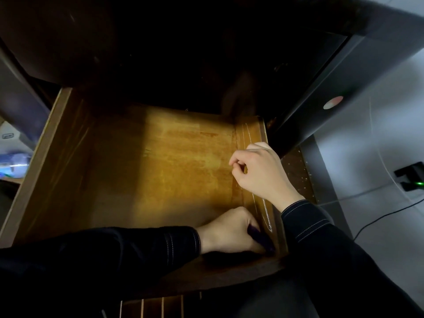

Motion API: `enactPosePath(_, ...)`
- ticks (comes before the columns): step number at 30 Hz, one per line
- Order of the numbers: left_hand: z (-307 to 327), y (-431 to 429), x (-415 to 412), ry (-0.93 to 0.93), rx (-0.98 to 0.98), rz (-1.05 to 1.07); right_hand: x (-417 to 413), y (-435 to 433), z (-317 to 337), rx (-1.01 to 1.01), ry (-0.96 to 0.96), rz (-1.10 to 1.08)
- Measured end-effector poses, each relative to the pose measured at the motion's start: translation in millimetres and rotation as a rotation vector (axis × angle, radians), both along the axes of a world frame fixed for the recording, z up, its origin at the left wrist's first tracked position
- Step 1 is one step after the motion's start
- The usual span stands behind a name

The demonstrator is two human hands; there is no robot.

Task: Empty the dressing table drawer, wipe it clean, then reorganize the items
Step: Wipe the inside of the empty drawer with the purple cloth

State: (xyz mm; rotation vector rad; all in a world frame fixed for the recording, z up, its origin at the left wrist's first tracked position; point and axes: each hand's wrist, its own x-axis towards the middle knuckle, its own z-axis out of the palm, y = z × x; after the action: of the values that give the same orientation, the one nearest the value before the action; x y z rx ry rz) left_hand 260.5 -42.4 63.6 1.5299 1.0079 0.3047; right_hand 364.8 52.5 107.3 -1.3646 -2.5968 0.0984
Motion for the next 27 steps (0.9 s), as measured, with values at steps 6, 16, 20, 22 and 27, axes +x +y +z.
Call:
enactPosePath(6, -9.5, 2.7, 0.4, 0.150, 0.107, -0.089, 0.5, -0.4, 1.5, 0.003, 0.000, -0.003)
enactPosePath(16, 24.3, 25.1, -32.3, 0.111, -0.061, 0.018, 2.5, -1.3, 4.7, -0.063, 0.042, -0.027)
enactPosePath(20, 35.6, 36.1, -67.5, 0.014, -0.205, 0.286, 3.0, -2.5, 15.1, -0.200, 0.112, -0.062)
enactPosePath(22, 43.1, 34.0, -86.3, -0.086, -0.249, 0.395, -0.2, -1.2, 25.7, -0.403, 0.200, -0.088)
enactPosePath(27, 63.4, 31.7, -130.7, -0.284, -0.285, 0.599, -26.9, 2.0, 48.4, -0.990, 0.612, -0.149)
